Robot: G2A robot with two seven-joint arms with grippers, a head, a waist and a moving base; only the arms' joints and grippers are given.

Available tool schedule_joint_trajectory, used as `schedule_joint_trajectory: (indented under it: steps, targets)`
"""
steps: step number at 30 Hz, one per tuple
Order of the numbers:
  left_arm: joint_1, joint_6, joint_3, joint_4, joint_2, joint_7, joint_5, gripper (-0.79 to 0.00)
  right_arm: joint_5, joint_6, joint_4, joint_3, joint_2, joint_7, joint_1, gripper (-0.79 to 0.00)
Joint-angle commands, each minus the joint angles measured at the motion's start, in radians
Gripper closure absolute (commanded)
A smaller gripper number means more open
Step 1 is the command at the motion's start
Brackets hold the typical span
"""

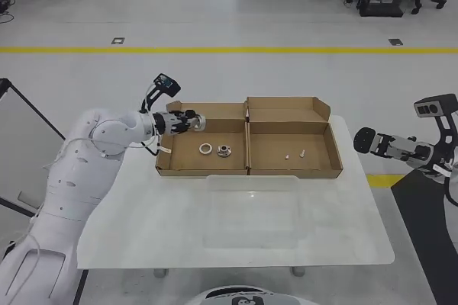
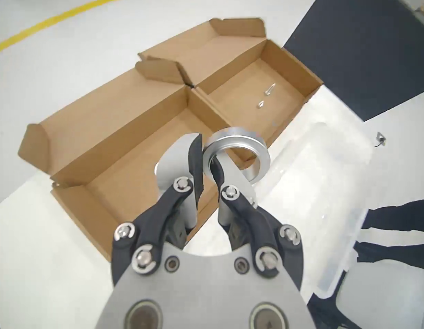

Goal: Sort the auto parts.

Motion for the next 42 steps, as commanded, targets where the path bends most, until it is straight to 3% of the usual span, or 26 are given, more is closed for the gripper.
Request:
schedule_joint_trajectory:
  steps: [1, 8, 12, 23, 28, 34, 42]
  targets:
    - [-0.026, -0.004, 0.030, 0.048, -0.004, -0.008, 0.052, 0.000, 0.000, 0.000, 0.000, 0.000, 0.000, 0.000, 0.000, -0.785]
    - [-0.122, -0.009, 0.150, 0.208, -0.034, -0.063, 0.149, 0.000, 0.000, 0.000, 0.000, 0.000, 0.000, 0.000, 0.000, -0.785]
    - [-0.186, -0.068, 0.225, 0.299, -0.057, -0.116, 0.182, 0.000, 0.000, 0.000, 0.000, 0.000, 0.000, 0.000, 0.000, -0.785]
    - [-0.330, -0.113, 0.385, 0.520, -0.143, -0.290, 0.078, 0.000, 0.000, 0.000, 0.000, 0.000, 0.000, 0.000, 0.000, -0.785]
    - [-0.370, -0.111, 0.443, 0.607, -0.183, -0.250, 0.094, 0.000, 0.000, 0.000, 0.000, 0.000, 0.000, 0.000, 0.000, -0.785]
    - [-0.384, -0.102, 0.512, 0.673, -0.228, -0.119, 0.179, 0.000, 0.000, 0.000, 0.000, 0.000, 0.000, 0.000, 0.000, -0.785]
    - [-0.402, -0.101, 0.567, 0.772, -0.270, 0.001, 0.279, 0.000, 0.000, 0.000, 0.000, 0.000, 0.000, 0.000, 0.000, -0.785]
